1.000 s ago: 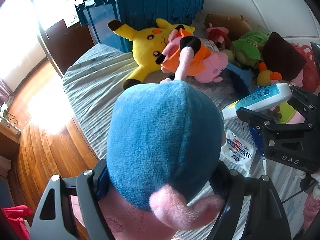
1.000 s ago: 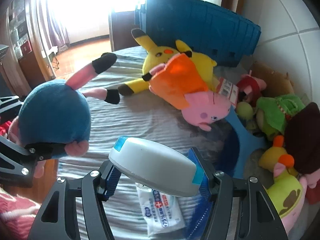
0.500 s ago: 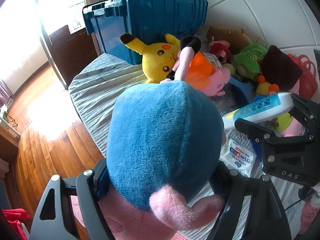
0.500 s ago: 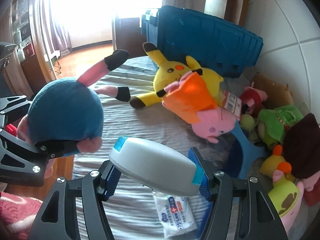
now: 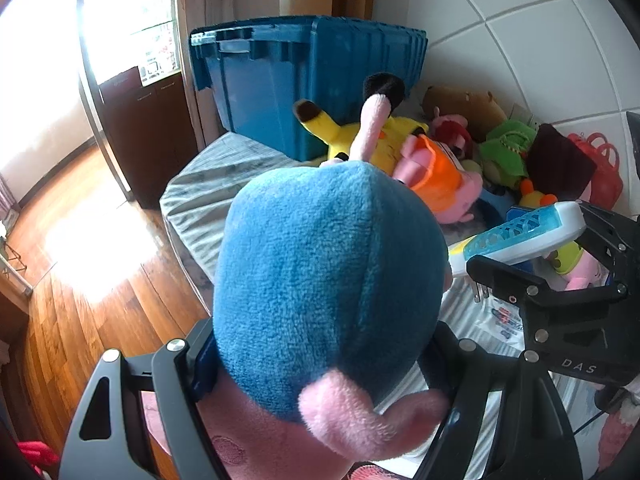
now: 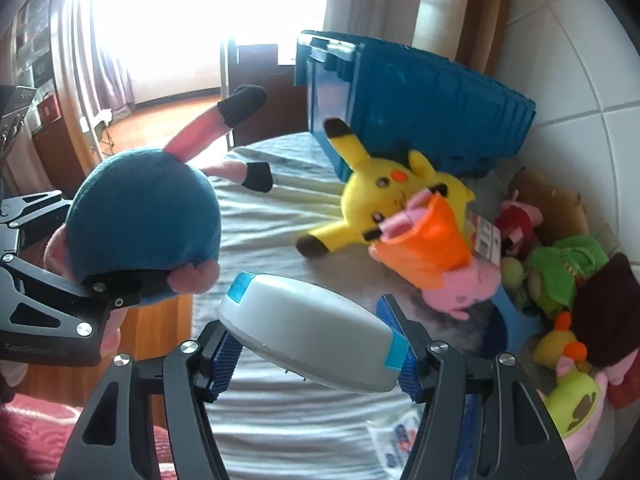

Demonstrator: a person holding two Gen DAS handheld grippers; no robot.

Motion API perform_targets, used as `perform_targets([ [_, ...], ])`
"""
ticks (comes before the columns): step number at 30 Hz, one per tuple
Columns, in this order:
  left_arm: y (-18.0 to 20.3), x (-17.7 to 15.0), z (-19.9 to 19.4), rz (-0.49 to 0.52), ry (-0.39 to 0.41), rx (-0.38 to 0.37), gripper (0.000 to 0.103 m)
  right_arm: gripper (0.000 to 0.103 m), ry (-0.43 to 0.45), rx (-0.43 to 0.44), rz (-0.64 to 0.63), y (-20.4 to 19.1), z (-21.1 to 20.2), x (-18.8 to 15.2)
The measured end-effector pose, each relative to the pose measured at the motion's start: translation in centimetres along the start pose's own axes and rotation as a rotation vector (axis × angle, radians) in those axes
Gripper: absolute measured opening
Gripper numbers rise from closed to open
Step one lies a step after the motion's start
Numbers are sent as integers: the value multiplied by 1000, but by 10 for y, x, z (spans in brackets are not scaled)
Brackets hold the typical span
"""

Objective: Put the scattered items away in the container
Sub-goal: 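Lift the blue plush and white device and carry them toward the blue crate, then lower the blue plush and white device into the crate and open both grippers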

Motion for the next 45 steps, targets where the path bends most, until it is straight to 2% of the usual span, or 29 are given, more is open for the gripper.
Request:
perform_targets([
  [10,-88,2,-24,31,13,-14,79,64,15,-43,18,-73,3,46],
  [19,-118,16,-22,26,14,-36,79,64,18,-58,-7,-103,6,76],
  [27,-120,51,3,40,10,-30,79,64,16,-42,-8,-93,38,99],
  [37,-105,121,48,89,37,-44,79,64,27,-49,20,-47,78,132],
  [45,-86,155,82,122,21,-63,79,64,1,-67,60,-10,103,138],
])
Point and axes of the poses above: each gripper's, at about its wrist camera, not at the fingertips, and z roughly the way its jaws point, y to its right, x to its top, the point moved 2 cm from there along z, roughly the way its jaws point, and after that the axes turned 9 degrees about -x, right-handed, at the moved point
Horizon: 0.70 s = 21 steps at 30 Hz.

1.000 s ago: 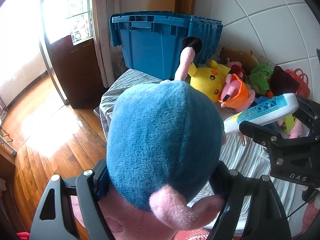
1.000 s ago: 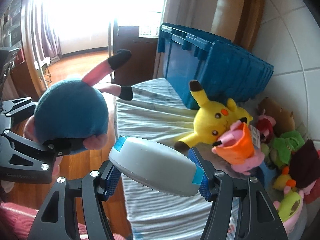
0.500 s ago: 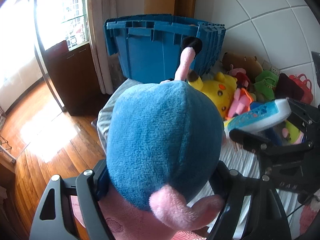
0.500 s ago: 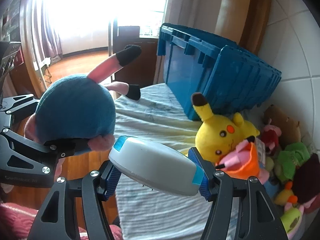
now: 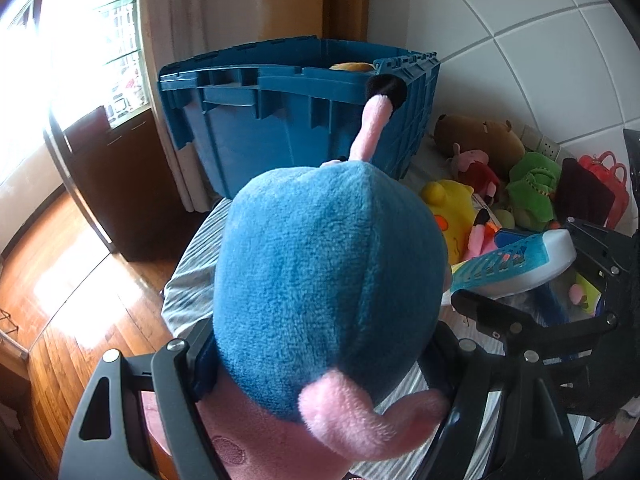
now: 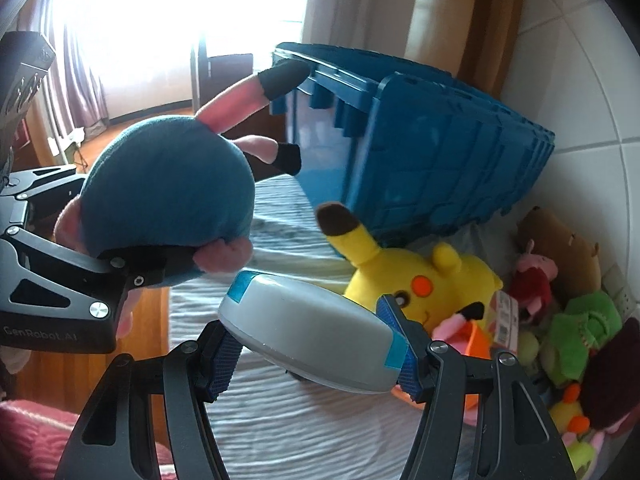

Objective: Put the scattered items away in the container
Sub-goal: 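Lower the blue plush and white device into the crate and open both grippers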

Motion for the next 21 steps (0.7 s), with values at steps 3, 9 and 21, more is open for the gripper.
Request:
perform_targets([
  [3,0,10,9,11,-4,-7,79,64,-8,-11,35,12,8,1],
  [9,-9,25,21,43,-10,-31,79,64,-25,-31,68,22,19,7],
  [21,-70,73,12,233,62,-220,79,64,26,-208,162,-7,19,63],
])
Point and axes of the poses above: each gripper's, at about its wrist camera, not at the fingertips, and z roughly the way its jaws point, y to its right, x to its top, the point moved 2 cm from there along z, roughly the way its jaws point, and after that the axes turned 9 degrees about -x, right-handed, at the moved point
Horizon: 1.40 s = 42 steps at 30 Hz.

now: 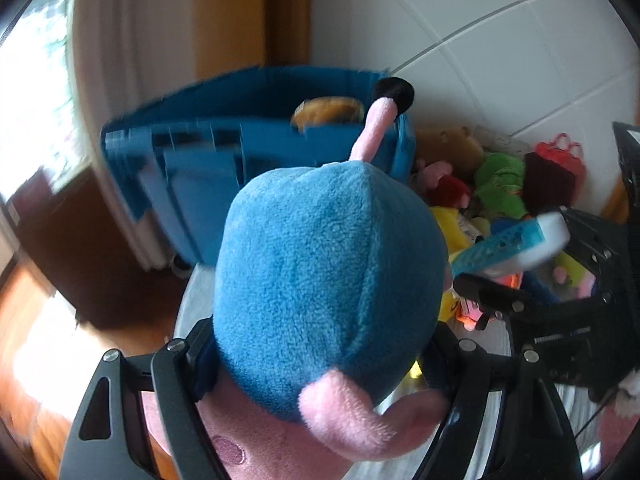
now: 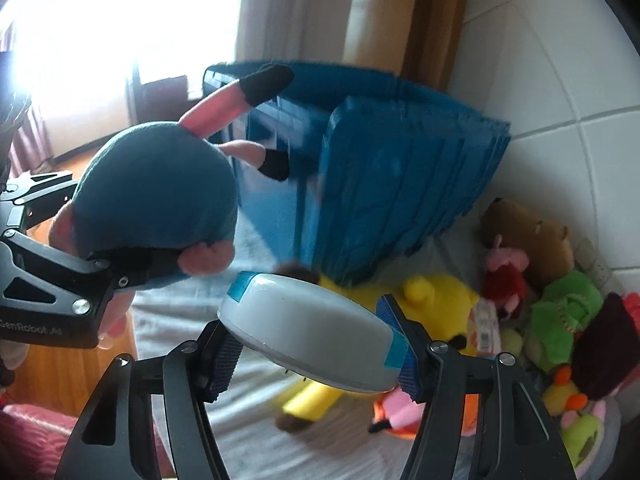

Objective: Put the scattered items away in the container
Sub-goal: 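Lower the blue plush and white device into the crate and open both grippers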

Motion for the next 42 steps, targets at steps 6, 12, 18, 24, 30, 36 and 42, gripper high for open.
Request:
perform_targets([
  [6,-56,37,-30,115,47,-72,79,64,31,-140,75,-29,-11,46],
  [12,-100,89,-46,174,131,-151,79,64,70,-238,147,-49,-26,96],
  [18,-133,142,-28,158,188,-164,79,64,99,-278,157,-53,-10,142],
  [24,-153,196,16,132,146,-124,79,64,92,-239,169,-37,27,181],
  [30,-163,234,64,136,127,-71,79,64,46,-210,170,-11,71,200],
  [36,-171,248,124,131,44,-22,85,64,-31,-181,160,3,125,200],
  [42,-168,254,159,120,-35,-11,96,69,-80,-149,151,7,150,200],
])
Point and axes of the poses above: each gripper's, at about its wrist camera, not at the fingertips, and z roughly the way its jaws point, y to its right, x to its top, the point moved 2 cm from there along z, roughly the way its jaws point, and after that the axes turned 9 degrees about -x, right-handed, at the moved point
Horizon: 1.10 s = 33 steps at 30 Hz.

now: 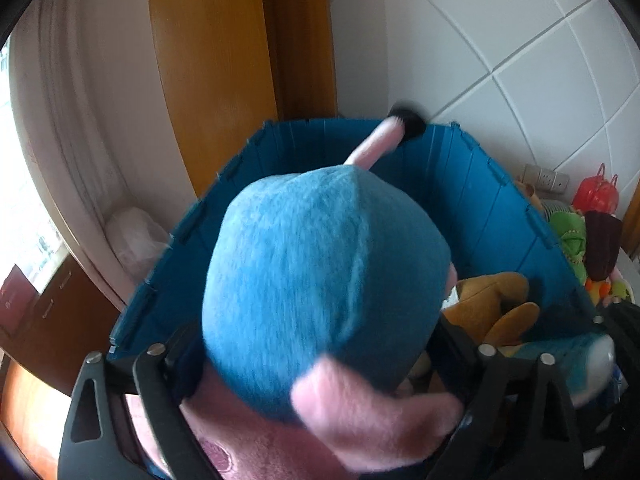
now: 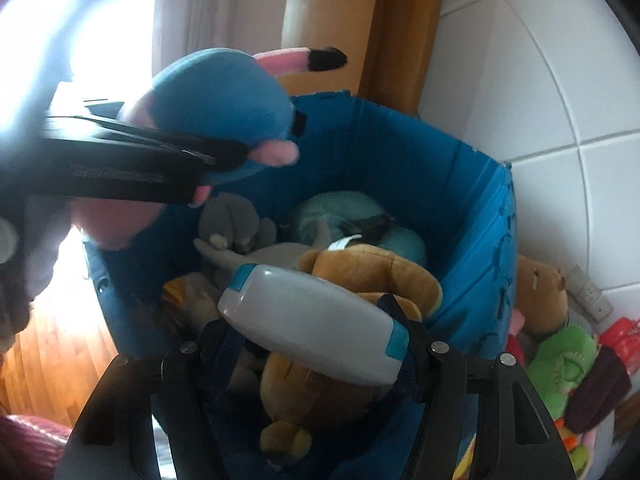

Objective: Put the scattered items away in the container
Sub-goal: 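Lower the blue plush and white device into the crate and open both grippers, then withdraw both grippers from the crate back toward the bed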

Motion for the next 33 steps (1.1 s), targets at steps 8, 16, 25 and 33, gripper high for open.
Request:
perform_targets([
  [8,7,-10,6,-4,-22,-13,103,91,-3,-10,4,0,2,-1],
  [16,-2,-11,-11,-28,2,19,103,102,11,-33,0,-4,-3,-1],
  [25,-13,-25,-46,-49,22,35,103,102,70,-48,31,-3,-32,-1],
  [33,-4,-51,-91,-50,52,19,103,102,152,-125,91,-1,-88,-10],
])
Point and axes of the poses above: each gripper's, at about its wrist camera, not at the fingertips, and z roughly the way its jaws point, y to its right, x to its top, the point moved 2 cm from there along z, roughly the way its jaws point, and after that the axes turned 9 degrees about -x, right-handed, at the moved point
